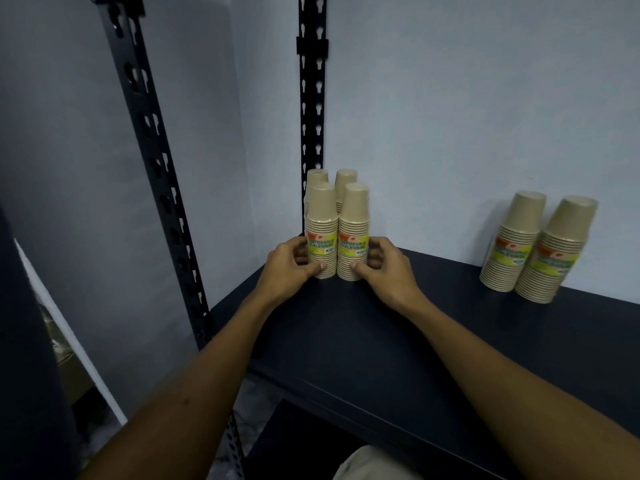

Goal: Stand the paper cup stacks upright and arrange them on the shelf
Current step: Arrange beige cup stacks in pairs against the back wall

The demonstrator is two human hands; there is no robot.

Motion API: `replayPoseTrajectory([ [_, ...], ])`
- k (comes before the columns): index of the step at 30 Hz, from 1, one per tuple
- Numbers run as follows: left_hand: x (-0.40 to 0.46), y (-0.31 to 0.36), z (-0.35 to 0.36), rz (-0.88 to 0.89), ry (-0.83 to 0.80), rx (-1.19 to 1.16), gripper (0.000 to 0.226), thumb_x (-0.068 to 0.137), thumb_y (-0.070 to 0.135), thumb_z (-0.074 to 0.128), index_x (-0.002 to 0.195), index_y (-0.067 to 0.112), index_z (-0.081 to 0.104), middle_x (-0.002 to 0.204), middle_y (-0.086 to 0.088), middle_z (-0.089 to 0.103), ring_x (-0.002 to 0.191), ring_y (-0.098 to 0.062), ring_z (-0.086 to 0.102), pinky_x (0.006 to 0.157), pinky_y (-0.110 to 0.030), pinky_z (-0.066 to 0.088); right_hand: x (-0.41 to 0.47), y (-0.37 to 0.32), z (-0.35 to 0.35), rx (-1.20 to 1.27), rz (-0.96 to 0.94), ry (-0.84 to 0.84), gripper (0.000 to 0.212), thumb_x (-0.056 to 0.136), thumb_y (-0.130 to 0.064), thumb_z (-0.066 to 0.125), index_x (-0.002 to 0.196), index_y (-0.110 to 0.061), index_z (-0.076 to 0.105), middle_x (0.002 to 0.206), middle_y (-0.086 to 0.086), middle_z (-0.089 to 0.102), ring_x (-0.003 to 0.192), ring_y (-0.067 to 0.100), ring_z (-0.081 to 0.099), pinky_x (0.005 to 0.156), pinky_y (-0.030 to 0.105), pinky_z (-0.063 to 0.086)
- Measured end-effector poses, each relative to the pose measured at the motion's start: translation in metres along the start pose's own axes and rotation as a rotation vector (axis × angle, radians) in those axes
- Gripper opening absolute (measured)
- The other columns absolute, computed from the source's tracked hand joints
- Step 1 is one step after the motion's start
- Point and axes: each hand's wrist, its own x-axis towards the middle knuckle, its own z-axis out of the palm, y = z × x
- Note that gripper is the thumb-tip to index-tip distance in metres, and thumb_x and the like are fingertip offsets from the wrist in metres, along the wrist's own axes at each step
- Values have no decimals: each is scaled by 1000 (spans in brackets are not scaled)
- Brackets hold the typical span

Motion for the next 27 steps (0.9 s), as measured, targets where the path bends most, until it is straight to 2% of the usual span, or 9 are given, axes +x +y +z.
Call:
replayPoseTrajectory([
  [8,-9,13,25,14,-64,-24,57,79,19,79,131,18,55,118,2,67,105,-8,64,92,-27,53,-25,4,-36,-21,7,14,50,84,-15,74,129,-14,52,115,-2,65,100,6,65,84,21,54],
  [13,-10,30,54,19,-129,-65,57,80,16,78,132,17,53,117,3,65,105,-8,63,87,-20,51,-42,10,-70,-44,9,48,50,83,-16,74,128,-13,52,113,-3,66,98,4,65,82,20,54],
  [17,-9,42,80,35,-189,-92,57,78,16,79,130,15,54,116,1,67,104,-8,64,92,-26,53,-56,17,-97,-45,28,82,49,83,-15,75,127,-13,52,114,-1,67,100,6,66,86,26,56],
  [21,-9,54,109,60,-237,-109,58,77,16,80,130,15,55,115,0,68,103,-9,65,92,-28,54,-71,22,-125,-72,43,139,48,83,-14,74,126,-12,53,114,-1,66,101,6,65,83,21,55],
  [24,-9,64,130,88,-273,-122,56,77,15,80,128,15,56,114,0,69,103,-10,66,92,-28,54,-82,24,-145,-93,59,190,48,83,-13,74,126,-13,53,112,-3,66,101,5,64,87,24,54],
  [27,-10,74,149,110,-313,-123,56,78,15,80,128,15,56,115,1,68,103,-9,66,92,-27,54,-93,25,-163,-132,71,235,44,83,-13,74,122,-17,54,105,-13,65,97,-1,63,81,14,52],
])
